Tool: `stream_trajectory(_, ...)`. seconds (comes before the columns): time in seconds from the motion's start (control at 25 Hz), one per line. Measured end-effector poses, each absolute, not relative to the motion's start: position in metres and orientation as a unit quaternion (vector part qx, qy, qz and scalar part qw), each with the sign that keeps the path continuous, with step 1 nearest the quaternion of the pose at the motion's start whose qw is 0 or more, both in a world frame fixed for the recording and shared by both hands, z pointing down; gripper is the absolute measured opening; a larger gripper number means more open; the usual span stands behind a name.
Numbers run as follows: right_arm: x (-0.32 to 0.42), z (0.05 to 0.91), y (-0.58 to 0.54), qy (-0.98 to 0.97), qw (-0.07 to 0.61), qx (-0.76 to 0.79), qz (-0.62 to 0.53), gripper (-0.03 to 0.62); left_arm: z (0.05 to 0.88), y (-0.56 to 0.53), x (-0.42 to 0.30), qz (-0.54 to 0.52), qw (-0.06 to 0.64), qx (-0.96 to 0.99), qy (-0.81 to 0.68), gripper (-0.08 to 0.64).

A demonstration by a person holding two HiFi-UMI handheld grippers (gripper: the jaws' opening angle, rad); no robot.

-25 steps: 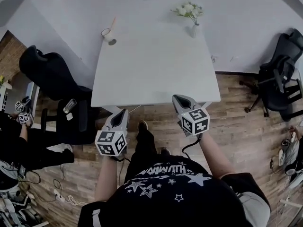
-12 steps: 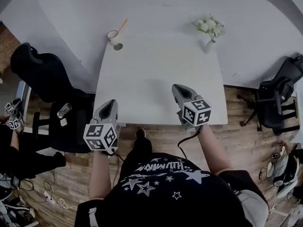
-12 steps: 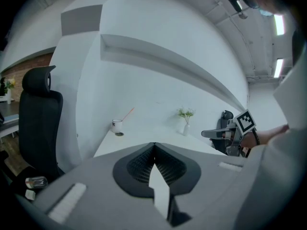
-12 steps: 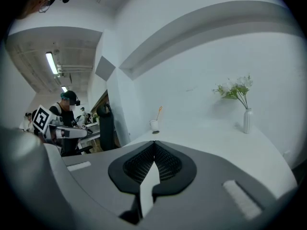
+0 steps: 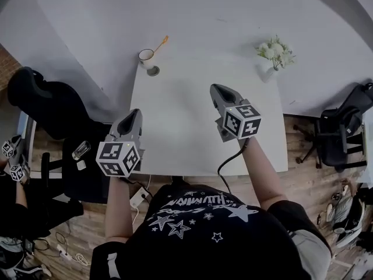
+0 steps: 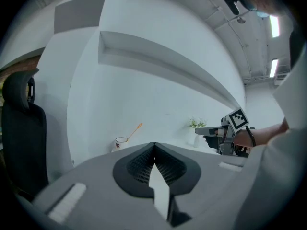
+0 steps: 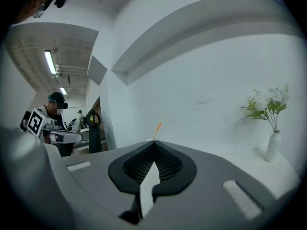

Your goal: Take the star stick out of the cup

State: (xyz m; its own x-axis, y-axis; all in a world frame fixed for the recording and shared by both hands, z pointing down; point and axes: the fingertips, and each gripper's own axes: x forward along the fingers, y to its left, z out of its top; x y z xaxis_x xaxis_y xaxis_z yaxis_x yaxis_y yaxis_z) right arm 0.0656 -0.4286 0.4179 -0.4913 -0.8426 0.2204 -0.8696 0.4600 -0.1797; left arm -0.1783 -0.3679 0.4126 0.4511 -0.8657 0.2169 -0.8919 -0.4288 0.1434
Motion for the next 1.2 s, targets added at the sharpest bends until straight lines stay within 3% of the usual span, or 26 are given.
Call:
stream_trajectory(0.4, 0.002, 0.416, -0.529, -0.856, 0.061, 0.487, 0.161, 0.017, 0.386, -0.465, -0.206, 0.049, 0.096, 0.85, -0.515, 0.003)
stream_trajectory(0.72, -0.042, 0.449, -0.597, -0.847, 0.07, 0.491, 0.191, 0.02, 0.41, -0.516, -0.217, 0.049, 0.118, 0.851, -0.51, 0.003)
stream_trajectory(0.84, -0.051, 0.461, -0.62, -0.842, 0.067, 0.494, 0.208, 0.137, 0.426, -0.53, -0.221, 0.049, 0.137, 0.846, -0.514, 0.003)
stream_trajectory(1.2, -0.081, 0.493, -0.663, -0.839, 0.065, 0.489, 0.231, 0.138, 0.459, -0.559, -0.231, 0.056, 0.166, 0.835, -0.521, 0.003)
